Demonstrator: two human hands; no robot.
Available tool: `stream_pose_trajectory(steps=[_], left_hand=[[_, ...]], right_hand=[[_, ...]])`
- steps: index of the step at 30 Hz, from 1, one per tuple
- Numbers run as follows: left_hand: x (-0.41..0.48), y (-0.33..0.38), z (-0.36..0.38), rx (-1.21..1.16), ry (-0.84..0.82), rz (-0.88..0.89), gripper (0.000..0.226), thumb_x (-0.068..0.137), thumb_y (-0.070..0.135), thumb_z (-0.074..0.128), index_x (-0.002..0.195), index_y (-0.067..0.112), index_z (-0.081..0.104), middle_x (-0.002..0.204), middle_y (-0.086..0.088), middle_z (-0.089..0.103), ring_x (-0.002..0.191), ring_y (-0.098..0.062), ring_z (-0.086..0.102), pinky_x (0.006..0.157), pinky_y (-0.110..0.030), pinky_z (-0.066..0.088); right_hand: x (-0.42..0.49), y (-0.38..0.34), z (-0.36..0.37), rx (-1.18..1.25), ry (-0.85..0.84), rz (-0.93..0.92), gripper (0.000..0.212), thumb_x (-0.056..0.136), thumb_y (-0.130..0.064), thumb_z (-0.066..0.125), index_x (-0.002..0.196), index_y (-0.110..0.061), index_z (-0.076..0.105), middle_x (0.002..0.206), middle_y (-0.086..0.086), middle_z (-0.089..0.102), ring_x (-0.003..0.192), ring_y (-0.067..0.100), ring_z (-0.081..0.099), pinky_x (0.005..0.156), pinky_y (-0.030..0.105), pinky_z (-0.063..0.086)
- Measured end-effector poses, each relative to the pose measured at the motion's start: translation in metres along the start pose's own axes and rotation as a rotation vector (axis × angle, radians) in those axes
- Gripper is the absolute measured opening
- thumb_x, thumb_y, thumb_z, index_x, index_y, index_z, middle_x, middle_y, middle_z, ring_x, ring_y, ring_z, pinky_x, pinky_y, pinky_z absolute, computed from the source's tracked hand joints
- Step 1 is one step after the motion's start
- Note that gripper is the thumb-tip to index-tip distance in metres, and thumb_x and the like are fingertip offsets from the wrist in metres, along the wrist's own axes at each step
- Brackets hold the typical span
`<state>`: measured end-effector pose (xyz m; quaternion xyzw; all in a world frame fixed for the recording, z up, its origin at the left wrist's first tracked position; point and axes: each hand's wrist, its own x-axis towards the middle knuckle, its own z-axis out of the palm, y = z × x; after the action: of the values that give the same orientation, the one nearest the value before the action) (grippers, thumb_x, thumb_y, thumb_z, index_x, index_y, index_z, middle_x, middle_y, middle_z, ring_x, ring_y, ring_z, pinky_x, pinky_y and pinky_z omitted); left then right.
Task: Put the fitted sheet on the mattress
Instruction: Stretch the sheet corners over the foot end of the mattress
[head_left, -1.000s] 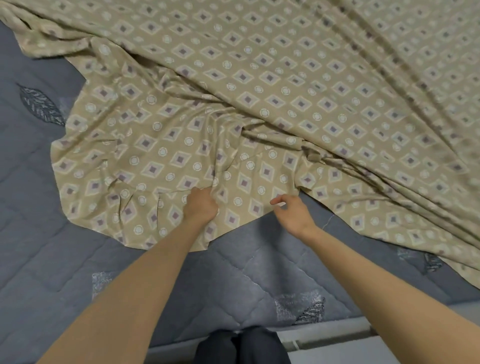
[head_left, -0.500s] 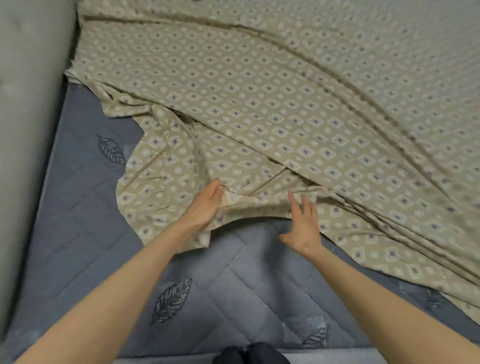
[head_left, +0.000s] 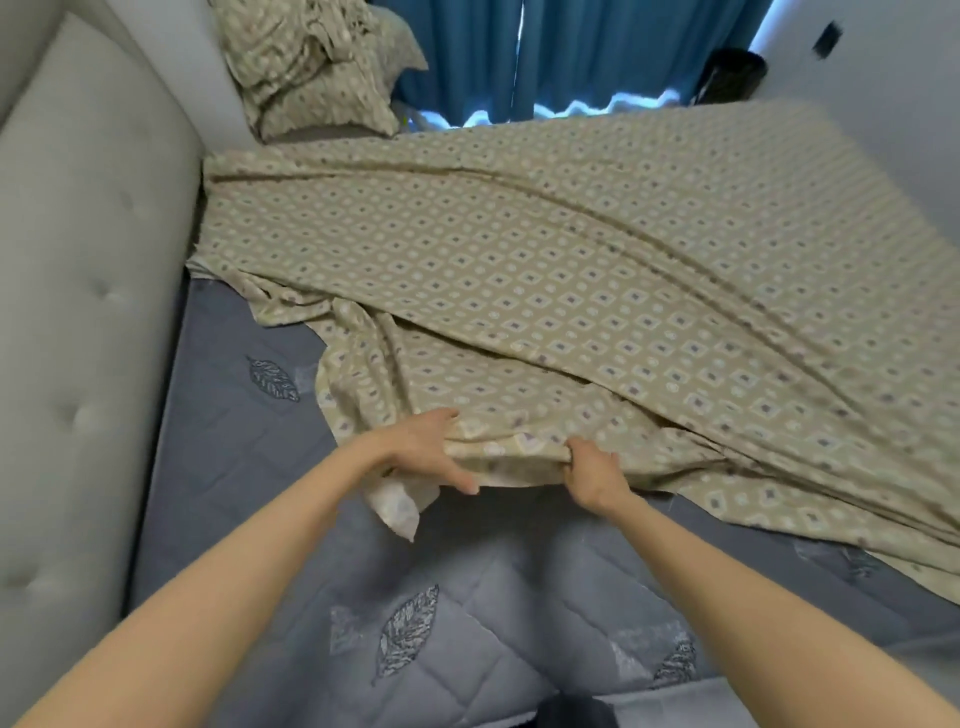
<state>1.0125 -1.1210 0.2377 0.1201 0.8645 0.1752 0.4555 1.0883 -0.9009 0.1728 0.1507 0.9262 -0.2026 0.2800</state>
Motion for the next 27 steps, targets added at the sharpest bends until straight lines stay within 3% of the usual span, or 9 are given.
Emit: stream_pose_trajectory(steps=[2, 5, 8, 12, 15, 18, 22, 25, 27], left_hand=[[-0.011, -0.010, 0.003, 0.371, 0.098, 0.008, 0.066, 0.082, 0.027, 0.070, 0.137, 0.007, 0.040, 0.142, -0.011, 0.045, 0.127, -0.026, 0.047, 0.101, -0.033, 0.041], [-0.031, -0.028, 0.001, 0.557, 0.280, 0.020, 0.022, 0.090, 0.009, 0.048, 0.110, 0.003, 0.056, 0.118, -0.015, 0.058, 0.107, -0.030, 0.058, 0.084, -0.036, 0.048], [-0.043, -0.056, -0.012, 0.515, 0.338, 0.089, 0.023, 0.091, 0.010, 0.042, 0.109, 0.002, 0.055, 0.122, -0.015, 0.049, 0.113, -0.033, 0.051, 0.089, -0.039, 0.046], [-0.061, -0.090, -0.022, 0.440, 0.223, 0.106, 0.026, 0.093, 0.016, 0.039, 0.112, 0.004, 0.054, 0.120, -0.016, 0.058, 0.109, -0.032, 0.056, 0.081, -0.033, 0.041], [-0.082, -0.101, -0.026, 0.595, 0.218, 0.134, 0.042, 0.095, 0.043, 0.045, 0.117, 0.008, 0.050, 0.119, -0.010, 0.060, 0.109, -0.029, 0.056, 0.078, -0.032, 0.039], [-0.102, -0.105, -0.022, 0.692, 0.222, 0.155, 0.061, 0.078, 0.058, 0.065, 0.111, 0.011, 0.045, 0.106, -0.007, 0.058, 0.099, -0.027, 0.057, 0.073, -0.031, 0.038], [-0.112, -0.103, -0.010, 0.851, 0.362, 0.114, 0.049, 0.088, 0.019, 0.058, 0.132, 0.009, 0.038, 0.117, -0.009, 0.060, 0.108, -0.027, 0.060, 0.079, -0.034, 0.046], [-0.116, -0.102, -0.007, 0.876, 0.405, 0.077, 0.030, 0.092, 0.013, 0.047, 0.121, 0.009, 0.055, 0.119, -0.009, 0.061, 0.108, -0.025, 0.060, 0.081, -0.033, 0.048], [-0.116, -0.105, -0.008, 0.812, 0.364, 0.070, 0.029, 0.093, 0.019, 0.049, 0.119, 0.008, 0.057, 0.124, -0.010, 0.054, 0.114, -0.027, 0.055, 0.091, -0.037, 0.045]], right_hand=[[-0.018, -0.014, 0.002, 0.107, 0.029, 0.035, 0.031, 0.095, -0.008, 0.037, 0.126, -0.002, 0.040, 0.124, 0.023, 0.056, 0.113, 0.038, 0.053, 0.092, 0.040, 0.042], [-0.046, -0.036, 0.005, 0.106, 0.067, 0.074, 0.043, 0.095, -0.005, 0.037, 0.136, 0.004, 0.030, 0.123, 0.026, 0.056, 0.112, 0.039, 0.056, 0.088, 0.038, 0.044], [-0.068, -0.060, 0.009, 0.158, 0.051, 0.093, 0.041, 0.095, -0.008, 0.038, 0.134, 0.005, 0.034, 0.126, 0.026, 0.055, 0.113, 0.037, 0.055, 0.087, 0.035, 0.043], [-0.095, -0.088, 0.010, 0.285, -0.060, 0.104, 0.029, 0.096, -0.028, 0.041, 0.115, -0.005, 0.043, 0.117, 0.014, 0.050, 0.104, 0.027, 0.051, 0.083, 0.034, 0.040], [-0.114, -0.097, 0.012, 0.351, -0.168, 0.118, 0.069, 0.087, -0.047, 0.057, 0.138, -0.008, 0.033, 0.137, 0.009, 0.043, 0.120, 0.026, 0.048, 0.081, 0.030, 0.045], [-0.138, -0.104, 0.018, 0.147, -0.230, 0.081, 0.093, 0.076, -0.041, 0.073, 0.150, -0.012, 0.025, 0.152, 0.004, 0.034, 0.132, 0.025, 0.043, 0.093, 0.031, 0.046], [-0.157, -0.111, 0.025, -0.136, -0.061, 0.077, 0.034, 0.091, -0.028, 0.055, 0.115, -0.004, 0.056, 0.116, 0.012, 0.061, 0.089, 0.023, 0.053, 0.073, 0.030, 0.042], [-0.166, -0.112, 0.025, -0.073, -0.046, 0.086, 0.017, 0.091, -0.025, 0.048, 0.093, -0.009, 0.055, 0.092, 0.008, 0.058, 0.086, 0.026, 0.056, 0.064, 0.030, 0.040], [-0.172, -0.110, 0.025, 0.038, -0.015, 0.083, 0.020, 0.092, -0.023, 0.044, 0.092, -0.009, 0.058, 0.098, 0.012, 0.060, 0.091, 0.027, 0.057, 0.068, 0.030, 0.041]])
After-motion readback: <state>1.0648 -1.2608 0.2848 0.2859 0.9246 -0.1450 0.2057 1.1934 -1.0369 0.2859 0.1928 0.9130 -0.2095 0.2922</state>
